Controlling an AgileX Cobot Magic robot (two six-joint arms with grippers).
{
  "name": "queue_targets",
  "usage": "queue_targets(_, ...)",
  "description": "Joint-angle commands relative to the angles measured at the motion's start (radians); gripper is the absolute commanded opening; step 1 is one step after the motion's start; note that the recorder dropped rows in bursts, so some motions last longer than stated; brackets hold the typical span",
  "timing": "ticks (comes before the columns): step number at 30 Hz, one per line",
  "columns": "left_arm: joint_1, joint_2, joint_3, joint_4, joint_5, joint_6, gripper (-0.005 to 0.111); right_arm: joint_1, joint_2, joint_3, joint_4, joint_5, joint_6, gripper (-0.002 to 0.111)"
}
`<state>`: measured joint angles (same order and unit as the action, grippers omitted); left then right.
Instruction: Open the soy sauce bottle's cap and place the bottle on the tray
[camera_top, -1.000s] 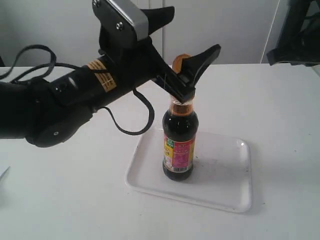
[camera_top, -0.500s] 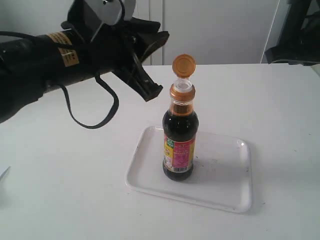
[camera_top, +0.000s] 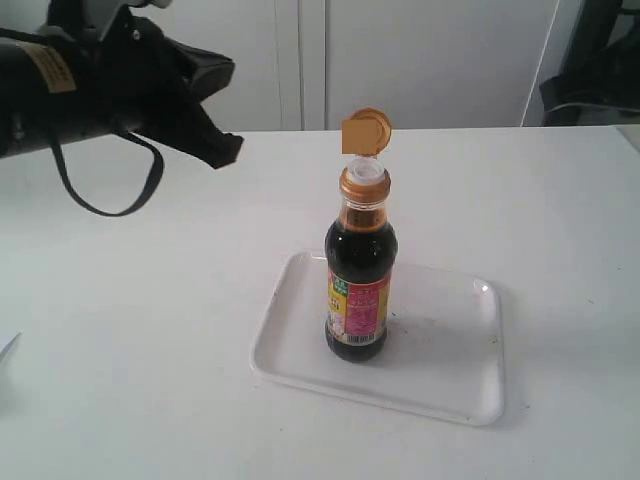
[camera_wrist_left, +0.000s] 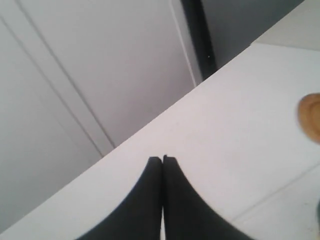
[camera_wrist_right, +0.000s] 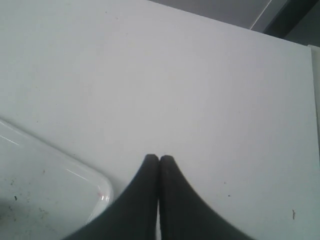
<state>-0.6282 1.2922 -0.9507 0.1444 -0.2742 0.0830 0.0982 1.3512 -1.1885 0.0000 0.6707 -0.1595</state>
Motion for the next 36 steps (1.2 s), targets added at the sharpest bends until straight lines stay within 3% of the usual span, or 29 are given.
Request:
queue_targets(1, 0.085, -0.012, -0.006, -0.03, 0.067, -0.016, 0.0, -0.008, -0.004, 0.004, 0.0, 0.007, 0.003, 0.0)
queue_targets(12, 0.269, -0.032, -0.006, -0.03, 0.252, -0.013, 0.0, -0.008, -0.006, 0.004, 0.0, 0.039, 0.0, 0.0)
queue_targets(19, 0.347, -0.106, -0.006, -0.026, 0.406, 0.003, 0.0, -0.008, -0.006, 0.004, 0.0, 0.092, 0.0, 0.0)
queue_targets(25, 0.387, -0.206, -0.006, -0.019, 0.619, 0.001, 0.0, -0.008, -0.008, 0.004, 0.0, 0.205, 0.0, 0.0)
queue_targets(29, 0.387, -0.296, -0.004, -0.005, 0.751, -0.001, 0.0, -0.008, -0.022, 0.004, -0.034, 0.377, -0.032, 0.0)
queue_targets(32, 0.387, -0.358, 0.037, -0.009, 0.761, -0.019, 0.0, -0.008, -0.062, 0.024, -0.026, 0.391, -0.032, 0.0)
queue_targets(36, 0.387, -0.457, 0.157, -0.009, 0.669, -0.037, 0.0, -0.008, -0.198, 0.119, -0.023, 0.254, -0.032, 0.0)
